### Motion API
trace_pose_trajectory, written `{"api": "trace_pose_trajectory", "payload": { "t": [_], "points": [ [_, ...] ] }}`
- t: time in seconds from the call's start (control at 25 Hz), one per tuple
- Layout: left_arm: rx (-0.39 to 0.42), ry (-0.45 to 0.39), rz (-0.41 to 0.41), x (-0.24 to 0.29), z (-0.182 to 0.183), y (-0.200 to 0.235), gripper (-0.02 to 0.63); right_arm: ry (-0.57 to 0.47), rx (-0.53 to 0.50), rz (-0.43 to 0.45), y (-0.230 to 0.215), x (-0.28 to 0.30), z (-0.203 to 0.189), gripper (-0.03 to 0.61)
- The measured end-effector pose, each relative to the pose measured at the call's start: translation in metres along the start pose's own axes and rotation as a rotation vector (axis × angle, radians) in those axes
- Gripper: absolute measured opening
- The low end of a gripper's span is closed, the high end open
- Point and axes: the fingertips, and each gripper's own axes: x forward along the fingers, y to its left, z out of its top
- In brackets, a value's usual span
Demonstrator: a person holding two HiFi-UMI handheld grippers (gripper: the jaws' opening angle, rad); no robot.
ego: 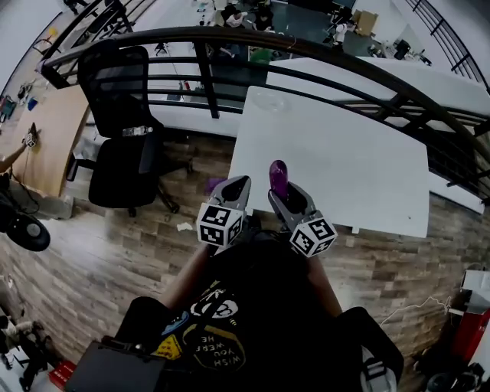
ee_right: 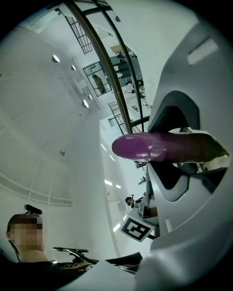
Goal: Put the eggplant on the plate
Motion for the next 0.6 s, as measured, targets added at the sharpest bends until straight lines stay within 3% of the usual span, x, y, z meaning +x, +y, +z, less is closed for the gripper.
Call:
{"api": "trace_pose_trajectory", "payload": {
  "t": [0.24, 0.4, 0.6],
  "points": [
    [-0.025, 0.020, 0.080, 0.062, 0.011, 0.025, 0.005, 0.137, -0.084, 0.066, -0.073, 0.051, -0.008, 0.209],
    [0.017, 0.030, 0.138, 0.090, 0.005, 0.046, 0.006, 0.256, -0.172, 0.082, -0.133, 0.102, -0.026, 0.209],
    [0.000, 0.059, 0.186, 0.130, 0.011, 0.095, 0.005, 0.392, -0.359, 0.100, -0.211, 0.183, -0.039, 0.209]
  ]
}}
